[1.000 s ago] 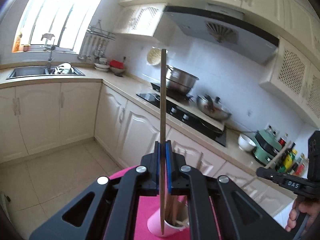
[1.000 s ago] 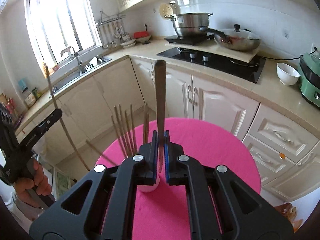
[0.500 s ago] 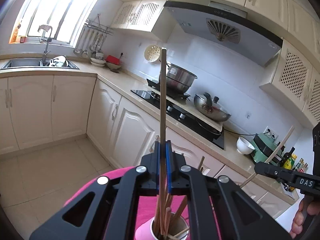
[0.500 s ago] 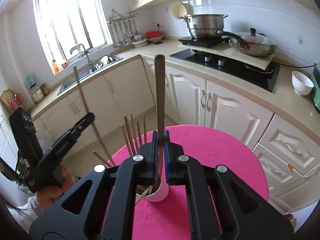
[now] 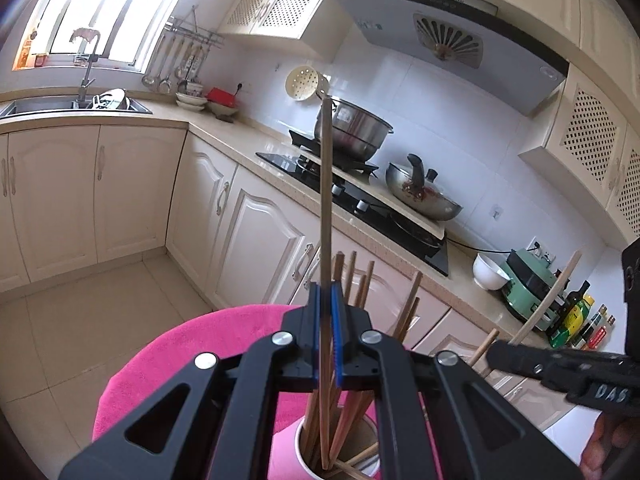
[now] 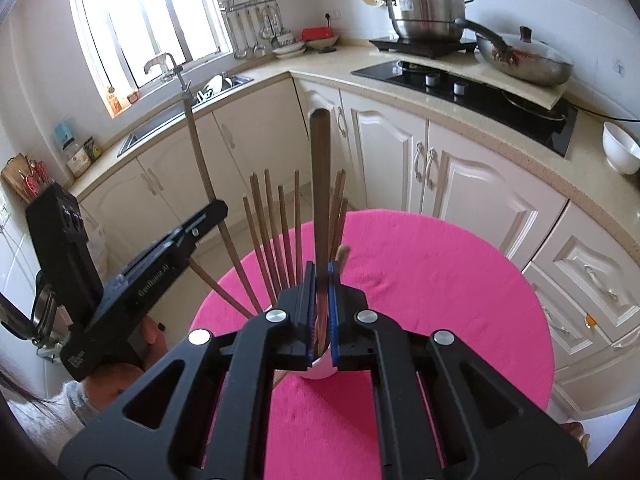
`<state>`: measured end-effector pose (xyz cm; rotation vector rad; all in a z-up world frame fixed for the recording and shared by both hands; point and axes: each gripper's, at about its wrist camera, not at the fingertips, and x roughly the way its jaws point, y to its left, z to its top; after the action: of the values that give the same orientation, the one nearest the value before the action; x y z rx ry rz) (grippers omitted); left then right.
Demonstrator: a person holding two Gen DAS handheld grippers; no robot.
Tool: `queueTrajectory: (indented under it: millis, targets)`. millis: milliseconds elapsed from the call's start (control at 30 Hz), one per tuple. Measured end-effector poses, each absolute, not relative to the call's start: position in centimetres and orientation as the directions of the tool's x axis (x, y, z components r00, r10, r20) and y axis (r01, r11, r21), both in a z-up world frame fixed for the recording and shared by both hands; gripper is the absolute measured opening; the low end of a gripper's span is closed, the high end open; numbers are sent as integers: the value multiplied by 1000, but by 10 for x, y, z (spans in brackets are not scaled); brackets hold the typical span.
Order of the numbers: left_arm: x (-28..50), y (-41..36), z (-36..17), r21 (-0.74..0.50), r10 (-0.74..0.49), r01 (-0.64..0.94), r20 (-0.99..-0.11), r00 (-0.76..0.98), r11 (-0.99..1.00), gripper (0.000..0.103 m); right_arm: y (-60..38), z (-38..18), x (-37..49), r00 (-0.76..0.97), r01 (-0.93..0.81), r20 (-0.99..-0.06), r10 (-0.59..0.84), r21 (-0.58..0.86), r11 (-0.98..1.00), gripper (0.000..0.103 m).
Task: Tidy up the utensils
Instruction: 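Raise both held chopsticks upright and lower them into the white cup, then open both grippers to release the chopsticks into the cup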
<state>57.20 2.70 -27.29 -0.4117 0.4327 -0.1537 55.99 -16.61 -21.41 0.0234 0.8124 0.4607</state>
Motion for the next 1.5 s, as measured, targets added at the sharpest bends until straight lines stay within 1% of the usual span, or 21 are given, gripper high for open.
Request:
queueTrajectory:
  millis: [533,600,667,833,967,1067,1167,1500]
  targets:
    - [563,22,-267,-385,-264,90,-427,865,918,6,-157,-233,561,562,-394,-720,406,198,898,6]
    - [563,22,-265,-384,-275,99,-436,857,918,9,-157,-235,561,559,-393,-723,406,200,898,6]
    - [563,21,-265,-381,-280,101,-450,848,919,24,-156,-237,561,557,-390,-724,406,203,898,6]
    - [562,17,-261,-365,-288,111,-478,830,924,26,-155,-239,559,556,-390,-727,402,199,899,6]
    - [557,13,-257,-330,-254,87,-507,823,940,31,-156,-242,556,554,-385,-728,404,206,899,6]
    - [552,8,-252,-279,-213,67,-537,816,958,35,-156,-244,555,551,-385,-729,407,211,899,6]
    - [547,6,-248,-254,-190,55,-546,816,966,37,-154,-249,554,542,-394,-735,408,207,896,6]
    - [531,3,-229,-179,-96,-9,-569,817,984,40,-145,-269,549,509,-441,-753,416,187,878,6]
